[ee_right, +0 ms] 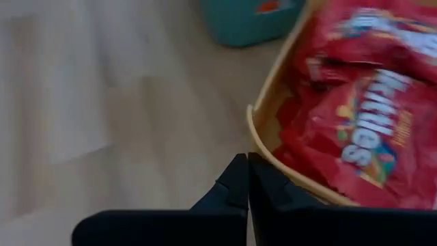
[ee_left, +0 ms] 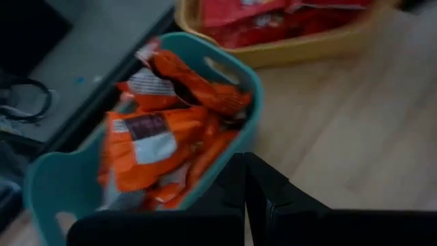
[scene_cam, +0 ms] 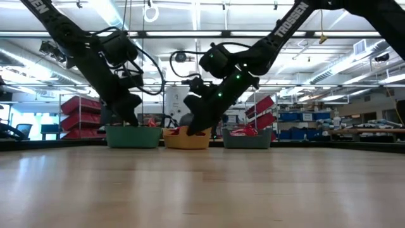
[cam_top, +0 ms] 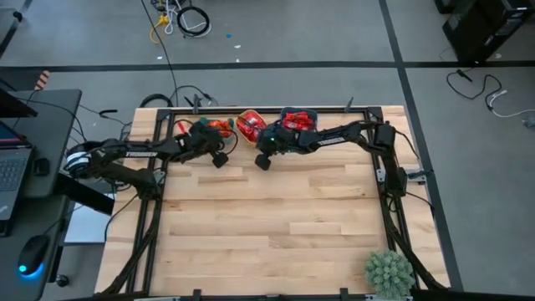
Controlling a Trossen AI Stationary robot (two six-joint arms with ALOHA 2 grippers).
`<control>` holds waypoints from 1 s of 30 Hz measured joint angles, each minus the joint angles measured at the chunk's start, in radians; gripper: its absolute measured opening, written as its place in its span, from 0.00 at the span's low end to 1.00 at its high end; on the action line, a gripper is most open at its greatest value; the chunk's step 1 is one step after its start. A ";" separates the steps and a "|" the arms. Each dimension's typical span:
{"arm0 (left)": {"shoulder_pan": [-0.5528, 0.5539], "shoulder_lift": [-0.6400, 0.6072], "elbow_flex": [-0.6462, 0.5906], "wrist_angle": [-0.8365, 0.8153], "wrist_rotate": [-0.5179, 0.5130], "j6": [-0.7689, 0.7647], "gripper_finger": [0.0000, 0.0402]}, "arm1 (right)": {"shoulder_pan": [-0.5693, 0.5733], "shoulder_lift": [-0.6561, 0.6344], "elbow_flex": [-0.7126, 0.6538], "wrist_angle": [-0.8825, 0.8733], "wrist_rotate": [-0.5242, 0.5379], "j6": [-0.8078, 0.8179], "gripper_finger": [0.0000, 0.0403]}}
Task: Sort candy
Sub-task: Adjust the colored bins aligned together
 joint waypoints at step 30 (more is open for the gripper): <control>0.029 0.011 -0.001 -0.015 0.178 -0.029 0.00 | -0.148 -0.061 0.010 -0.125 -0.008 -0.001 0.00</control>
